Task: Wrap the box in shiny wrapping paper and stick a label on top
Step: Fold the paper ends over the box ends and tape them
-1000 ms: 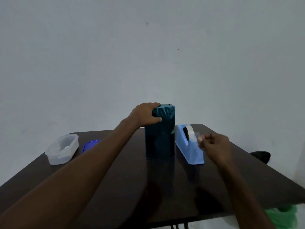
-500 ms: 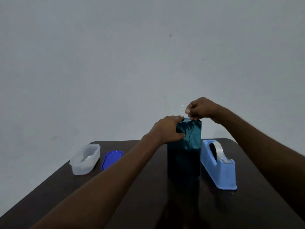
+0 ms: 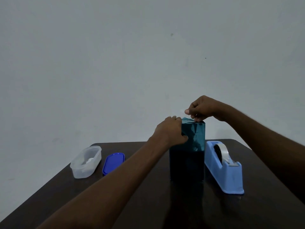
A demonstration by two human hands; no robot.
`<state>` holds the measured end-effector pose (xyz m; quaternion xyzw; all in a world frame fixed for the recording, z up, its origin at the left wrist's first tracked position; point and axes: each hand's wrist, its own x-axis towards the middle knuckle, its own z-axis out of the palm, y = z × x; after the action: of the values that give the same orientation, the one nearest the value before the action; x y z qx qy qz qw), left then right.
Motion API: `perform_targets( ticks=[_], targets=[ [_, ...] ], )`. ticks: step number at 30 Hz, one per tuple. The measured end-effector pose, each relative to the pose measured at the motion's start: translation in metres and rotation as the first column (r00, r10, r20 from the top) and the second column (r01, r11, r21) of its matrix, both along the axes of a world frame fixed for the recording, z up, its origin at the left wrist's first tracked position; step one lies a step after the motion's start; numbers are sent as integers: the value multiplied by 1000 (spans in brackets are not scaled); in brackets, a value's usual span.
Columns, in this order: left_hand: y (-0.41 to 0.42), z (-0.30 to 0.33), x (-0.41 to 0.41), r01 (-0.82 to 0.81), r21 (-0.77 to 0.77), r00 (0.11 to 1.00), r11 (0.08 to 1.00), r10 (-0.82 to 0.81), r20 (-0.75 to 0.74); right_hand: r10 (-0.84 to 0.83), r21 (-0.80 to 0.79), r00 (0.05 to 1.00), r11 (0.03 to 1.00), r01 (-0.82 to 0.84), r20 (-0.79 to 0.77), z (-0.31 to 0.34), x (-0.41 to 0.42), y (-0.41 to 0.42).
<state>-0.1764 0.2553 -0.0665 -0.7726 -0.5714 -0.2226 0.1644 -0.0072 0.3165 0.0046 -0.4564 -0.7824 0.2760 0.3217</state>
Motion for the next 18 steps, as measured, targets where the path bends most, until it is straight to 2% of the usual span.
perform_targets(
  ticks=[6,15,18],
  targets=[
    [-2,3,0,7,-12,1000,1000,-7,-14,22,-11,981,1000,-20,192,12,-8,7],
    [-4,4,0,16,2,1000,1000,-16,-22,6,11,945,1000,-10,327,19,-17,14],
    [-4,4,0,24,5,1000,1000,-24,-13,-18,38,903,999,2,429,17,-22,13]
  ],
)
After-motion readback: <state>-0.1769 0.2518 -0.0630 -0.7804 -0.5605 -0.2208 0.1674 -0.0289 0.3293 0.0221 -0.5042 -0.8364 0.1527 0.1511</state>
